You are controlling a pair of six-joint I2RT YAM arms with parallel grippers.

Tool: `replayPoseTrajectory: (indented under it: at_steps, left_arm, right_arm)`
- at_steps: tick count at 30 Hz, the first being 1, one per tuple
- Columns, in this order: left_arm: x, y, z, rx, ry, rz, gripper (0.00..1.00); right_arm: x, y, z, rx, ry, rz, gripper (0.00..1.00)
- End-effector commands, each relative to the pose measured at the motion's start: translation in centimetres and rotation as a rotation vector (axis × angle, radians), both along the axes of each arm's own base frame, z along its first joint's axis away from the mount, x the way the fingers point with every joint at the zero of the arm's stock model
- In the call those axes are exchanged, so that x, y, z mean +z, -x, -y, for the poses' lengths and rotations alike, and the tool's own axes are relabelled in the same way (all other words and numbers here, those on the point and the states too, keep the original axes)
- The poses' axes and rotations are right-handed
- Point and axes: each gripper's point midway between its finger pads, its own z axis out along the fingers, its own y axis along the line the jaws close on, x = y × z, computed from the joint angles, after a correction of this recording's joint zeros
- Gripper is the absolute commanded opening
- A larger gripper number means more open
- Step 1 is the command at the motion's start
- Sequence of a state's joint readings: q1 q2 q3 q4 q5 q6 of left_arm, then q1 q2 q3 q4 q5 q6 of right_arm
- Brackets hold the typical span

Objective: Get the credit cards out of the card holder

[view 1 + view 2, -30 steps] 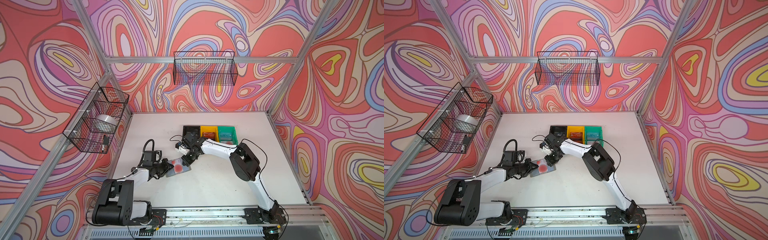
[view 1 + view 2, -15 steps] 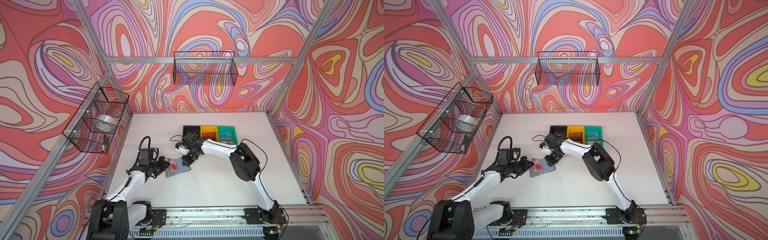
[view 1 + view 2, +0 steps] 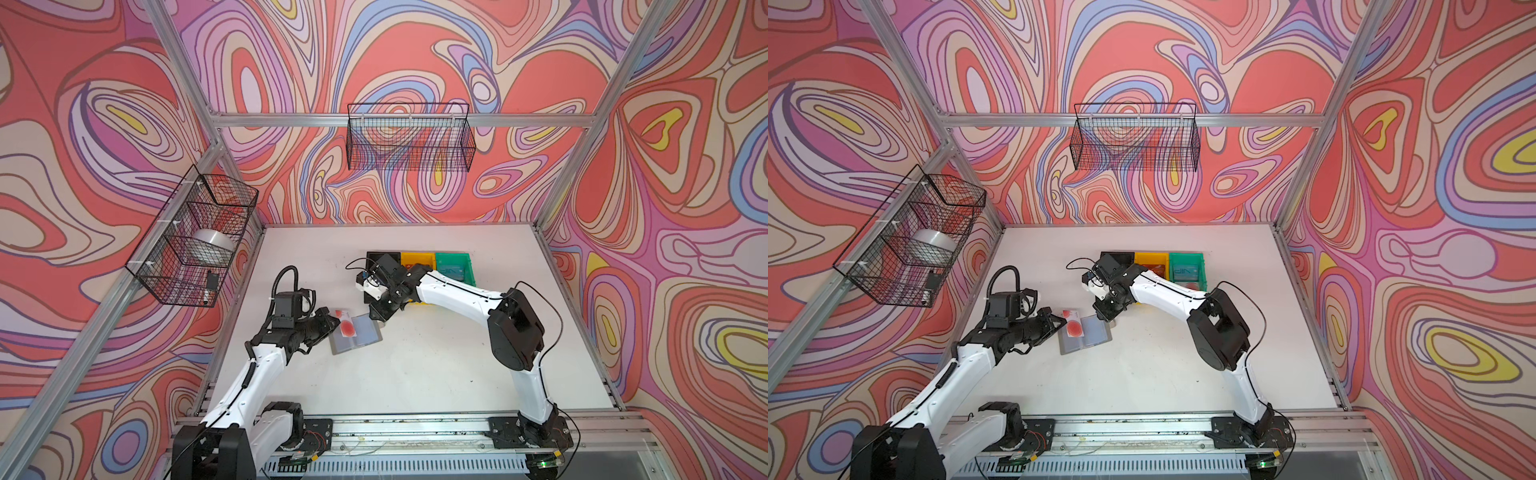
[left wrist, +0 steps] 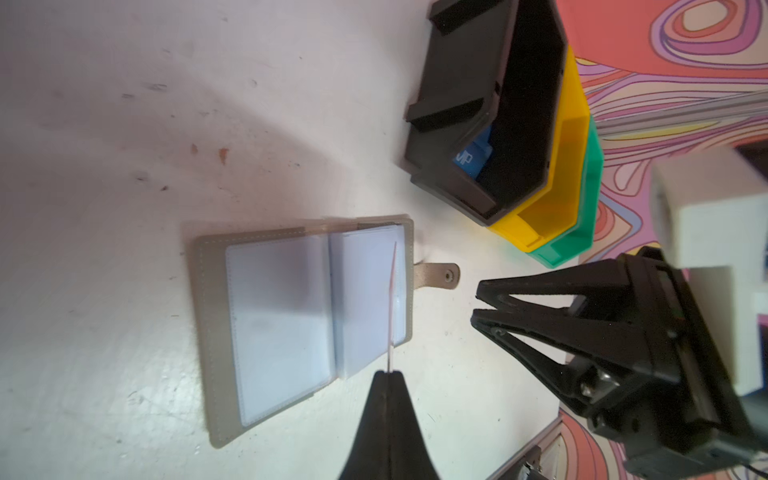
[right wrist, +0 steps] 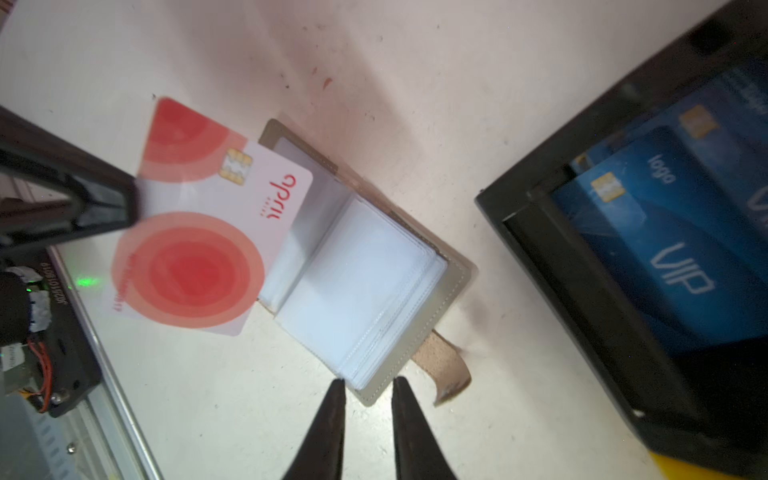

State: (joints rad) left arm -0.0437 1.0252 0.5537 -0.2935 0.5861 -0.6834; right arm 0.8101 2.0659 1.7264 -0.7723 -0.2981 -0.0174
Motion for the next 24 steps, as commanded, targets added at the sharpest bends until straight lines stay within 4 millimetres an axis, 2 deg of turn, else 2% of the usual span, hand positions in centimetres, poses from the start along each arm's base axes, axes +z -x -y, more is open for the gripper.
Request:
replayPoseTrajectory:
  at_steps: [1, 3, 5, 7, 9, 13, 17, 24]
  left_arm:
    - [3.0, -0.9, 2.1, -0.104, 0.121, 0.143, 0.00]
    - [4.5, -1.1, 3.2, -0.150, 0.193, 0.216, 0.00]
    - [5.7, -1.1, 4.1, -0.190, 0.231, 0.294, 0.00]
    - [7.3, -1.2, 4.8, -0.225, 0.251, 0.364, 0.00]
    - [8.9, -1.1, 5.7, -0.267, 0.283, 0.428, 0.00]
    - [11.2, -1.2, 7.1, -0.312, 0.361, 0.508, 0.00]
    - [11.7, -1.6, 7.7, -0.319, 0.401, 0.534, 0.00]
    - [11.2, -2.0, 8.1, -0.317, 0.404, 0.532, 0.00]
  right_arm:
    - [2.6, -0.3, 2.3, -0.025, -0.039, -0.035, 0.26]
    - [4.6, -0.4, 3.0, -0.036, -0.151, -0.111, 0.28]
    - [6.8, -0.4, 3.9, -0.036, -0.296, -0.207, 0.34]
    - [8.2, -0.2, 4.6, -0.022, -0.381, -0.270, 0.37]
    - [8.9, 0.4, 5.0, 0.008, -0.415, -0.305, 0.38]
    - [9.0, 1.1, 5.0, 0.051, -0.431, -0.333, 0.39]
    - [9.2, 1.3, 4.5, 0.071, -0.462, -0.363, 0.39]
    - [9.8, 1.3, 4.1, 0.088, -0.497, -0.377, 0.39]
